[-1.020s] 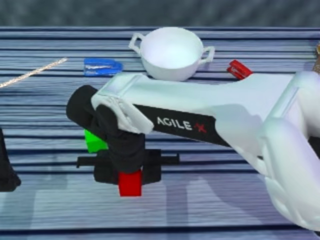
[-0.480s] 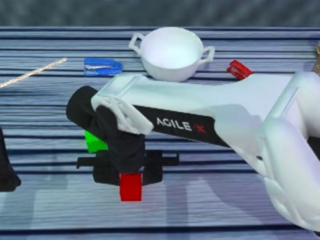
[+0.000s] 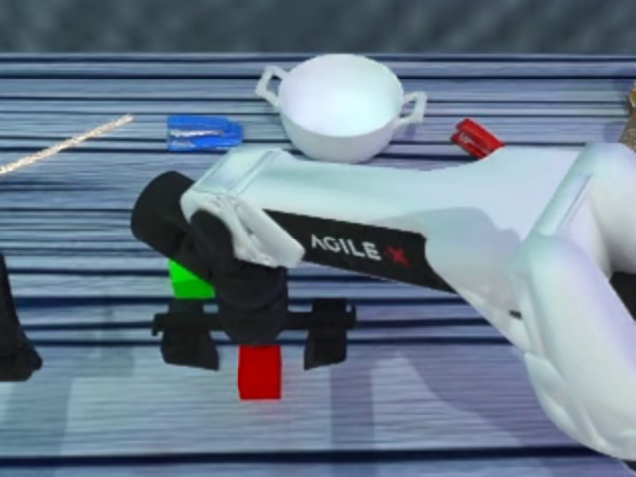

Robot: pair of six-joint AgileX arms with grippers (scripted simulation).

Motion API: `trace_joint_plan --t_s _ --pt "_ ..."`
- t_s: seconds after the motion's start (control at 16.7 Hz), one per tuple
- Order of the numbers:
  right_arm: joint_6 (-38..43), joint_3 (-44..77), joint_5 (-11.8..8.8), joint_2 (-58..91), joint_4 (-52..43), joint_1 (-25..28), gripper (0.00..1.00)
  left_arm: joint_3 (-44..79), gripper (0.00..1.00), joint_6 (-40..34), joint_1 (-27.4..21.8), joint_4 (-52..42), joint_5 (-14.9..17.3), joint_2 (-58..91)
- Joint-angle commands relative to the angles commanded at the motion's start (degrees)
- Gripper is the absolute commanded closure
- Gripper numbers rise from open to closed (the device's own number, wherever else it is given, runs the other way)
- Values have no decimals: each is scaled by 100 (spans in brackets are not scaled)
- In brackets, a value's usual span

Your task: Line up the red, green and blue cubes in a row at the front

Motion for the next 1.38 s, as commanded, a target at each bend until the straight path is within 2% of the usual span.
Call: trace_joint_plan --t_s 0.42,0.84,1.2,1.38 --pt "4 97 1 -15 -100 -1 0 0 0 0 0 0 0 0" --pt "17 1036 -5 -284 -1332 59 0 0 0 0 0 0 0 0" --pt "-15 1010 9 -334 -1321 10 0 41 0 -15 -11 -26 2 40" --pt "-272 583 112 -828 -1060 -173 0 441 0 -159 -106 -273 14 440"
